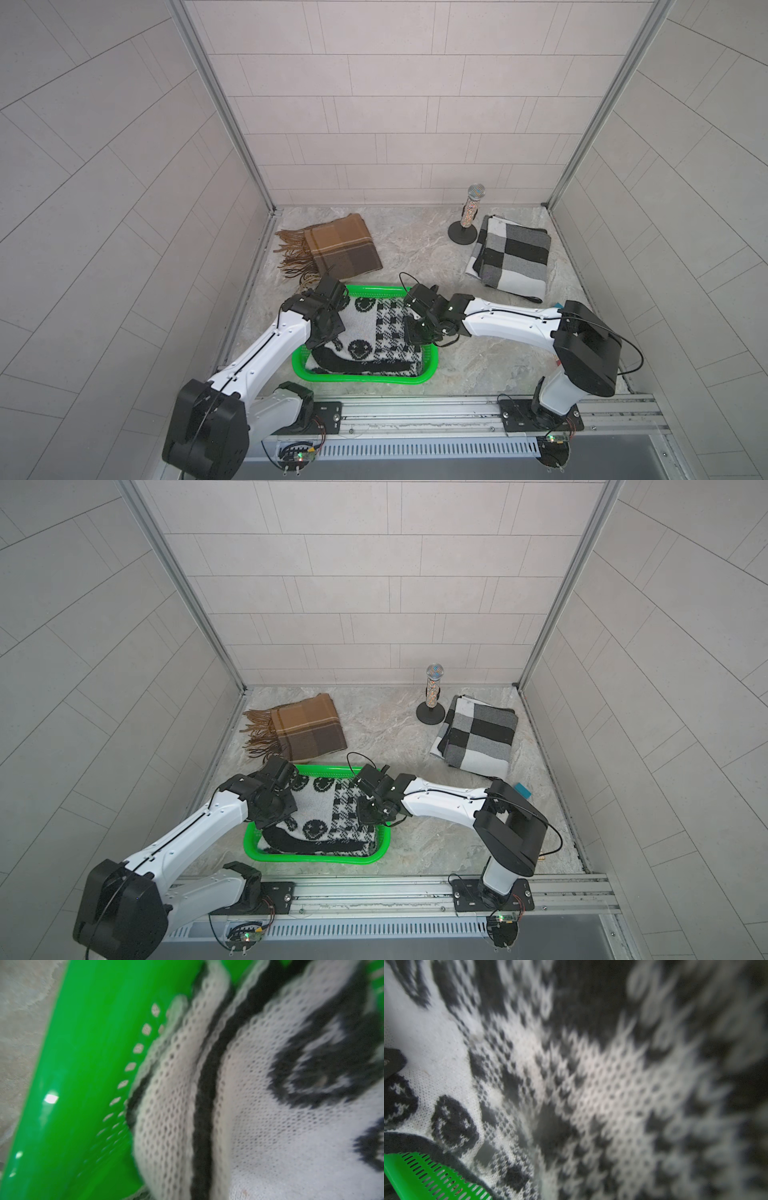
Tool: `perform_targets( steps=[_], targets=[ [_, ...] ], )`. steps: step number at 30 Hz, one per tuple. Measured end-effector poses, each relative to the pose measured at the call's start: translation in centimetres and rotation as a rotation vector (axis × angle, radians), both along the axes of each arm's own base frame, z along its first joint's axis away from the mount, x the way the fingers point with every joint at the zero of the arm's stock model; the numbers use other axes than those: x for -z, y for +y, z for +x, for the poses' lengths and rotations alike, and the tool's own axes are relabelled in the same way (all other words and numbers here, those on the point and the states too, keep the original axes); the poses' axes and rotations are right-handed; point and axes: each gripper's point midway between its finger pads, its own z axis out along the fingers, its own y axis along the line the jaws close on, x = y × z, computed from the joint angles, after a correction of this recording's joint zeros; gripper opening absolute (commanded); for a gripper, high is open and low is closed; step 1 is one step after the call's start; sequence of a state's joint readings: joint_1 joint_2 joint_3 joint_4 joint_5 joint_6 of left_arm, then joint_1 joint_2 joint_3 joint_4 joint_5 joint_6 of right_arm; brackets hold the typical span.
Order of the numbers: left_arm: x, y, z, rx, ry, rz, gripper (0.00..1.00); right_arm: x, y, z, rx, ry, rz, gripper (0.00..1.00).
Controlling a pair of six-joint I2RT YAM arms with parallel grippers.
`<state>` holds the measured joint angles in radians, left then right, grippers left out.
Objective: Put the folded scarf in the basket
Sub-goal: Place the scarf in the basket, then adjust the scarf at the center of the board.
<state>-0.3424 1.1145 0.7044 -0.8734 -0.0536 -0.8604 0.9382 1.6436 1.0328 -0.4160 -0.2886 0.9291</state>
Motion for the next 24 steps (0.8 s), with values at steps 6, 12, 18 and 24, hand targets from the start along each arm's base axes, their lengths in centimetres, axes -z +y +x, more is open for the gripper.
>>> perform_targets(
  steps=[6, 12, 18, 24],
  targets=[
    [-2.2, 1.0, -0.2, -0.046, -0.087, 0.014, 0.48, -0.9, -1.2, -0.1, 0.012, -0.044, -0.063, 0.57],
    [-6.9, 2.9, 0.0, -0.120, -0.247, 0.050, 0.47, -5.0, -3.3, 0.4, 0.053, -0.131, -0.075, 0.60],
    [-11.2, 3.4, 1.3, -0.140, -0.346, 0.067, 0.47, -8.6, -3.7, 1.3, 0.083, -0.193, -0.035, 0.59],
    [-12.5, 2.9, 7.5, -0.075, -0.265, 0.084, 0.43, -10.5, -4.9, 3.9, 0.134, -0.236, -0.013, 0.58]
  ],
)
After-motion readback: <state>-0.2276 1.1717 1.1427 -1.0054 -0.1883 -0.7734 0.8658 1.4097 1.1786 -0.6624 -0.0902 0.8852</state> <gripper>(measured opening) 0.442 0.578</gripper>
